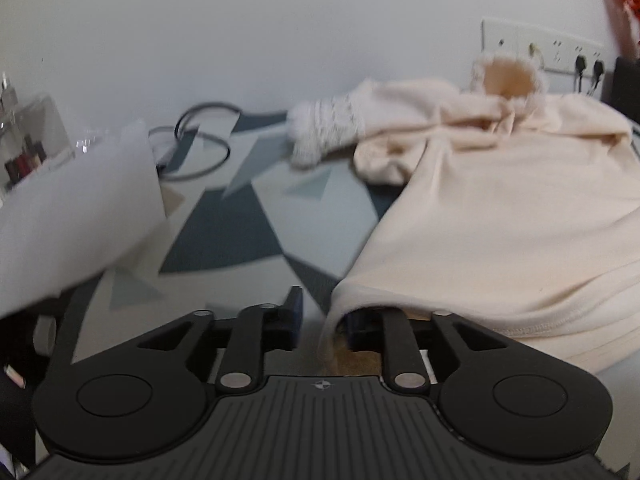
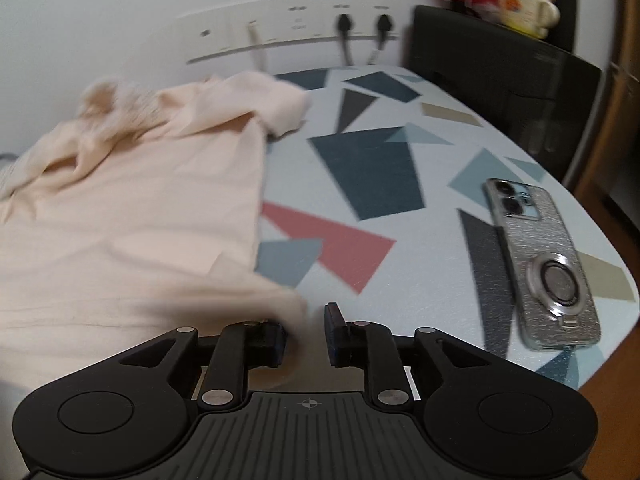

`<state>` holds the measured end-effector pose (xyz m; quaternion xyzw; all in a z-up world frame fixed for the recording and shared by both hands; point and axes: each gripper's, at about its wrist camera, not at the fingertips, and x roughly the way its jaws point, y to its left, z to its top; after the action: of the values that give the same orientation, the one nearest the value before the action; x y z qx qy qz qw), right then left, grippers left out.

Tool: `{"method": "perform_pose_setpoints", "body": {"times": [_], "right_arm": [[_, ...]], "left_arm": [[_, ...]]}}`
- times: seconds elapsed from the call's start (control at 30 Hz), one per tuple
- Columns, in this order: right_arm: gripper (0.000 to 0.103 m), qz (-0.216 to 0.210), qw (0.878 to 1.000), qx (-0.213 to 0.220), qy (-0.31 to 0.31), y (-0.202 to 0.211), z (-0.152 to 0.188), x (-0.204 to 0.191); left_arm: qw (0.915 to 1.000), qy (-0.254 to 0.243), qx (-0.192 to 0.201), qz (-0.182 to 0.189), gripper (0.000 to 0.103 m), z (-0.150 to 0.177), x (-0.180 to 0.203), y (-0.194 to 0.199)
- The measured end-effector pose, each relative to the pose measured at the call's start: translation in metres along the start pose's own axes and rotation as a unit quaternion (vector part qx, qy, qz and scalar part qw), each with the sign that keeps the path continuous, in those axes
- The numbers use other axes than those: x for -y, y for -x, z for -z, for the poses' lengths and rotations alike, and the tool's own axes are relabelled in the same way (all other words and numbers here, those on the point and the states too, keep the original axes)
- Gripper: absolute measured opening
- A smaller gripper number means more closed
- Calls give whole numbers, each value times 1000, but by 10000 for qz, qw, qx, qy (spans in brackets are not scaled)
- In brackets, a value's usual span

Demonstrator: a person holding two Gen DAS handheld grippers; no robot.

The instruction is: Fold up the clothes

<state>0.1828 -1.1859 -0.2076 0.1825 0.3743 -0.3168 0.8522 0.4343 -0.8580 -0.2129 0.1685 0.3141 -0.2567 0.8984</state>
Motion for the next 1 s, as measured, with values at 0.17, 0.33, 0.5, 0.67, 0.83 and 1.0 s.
{"method": "perform_pose_setpoints", "body": {"times": [0.17, 0.33, 0.5, 0.67, 0.83, 1.0], "right_arm": [[27, 5, 9994, 185, 293, 1, 7, -7], [23, 137, 9978, 478, 438, 1, 5, -4], [7, 29, 9948, 991, 238, 17, 0, 4], [7, -32, 9967, 803, 113, 11, 4, 10], [6, -204, 9932, 1139, -143, 37, -8, 13], [6, -498, 9738, 2187, -364, 115, -42, 14]], "left_arm": [[9995, -278, 46, -167, 27, 2, 9, -2], [9919, -994, 232, -762, 56, 5, 23, 0], [9925, -1168, 235, -264, 21, 8, 21, 4], [9957, -920, 102, 26, 5, 8, 22, 10], [9973, 378, 525, 353, 4, -20, -8, 49], [9705, 1412, 1750, 872, 4, -63, -43, 130]]}}
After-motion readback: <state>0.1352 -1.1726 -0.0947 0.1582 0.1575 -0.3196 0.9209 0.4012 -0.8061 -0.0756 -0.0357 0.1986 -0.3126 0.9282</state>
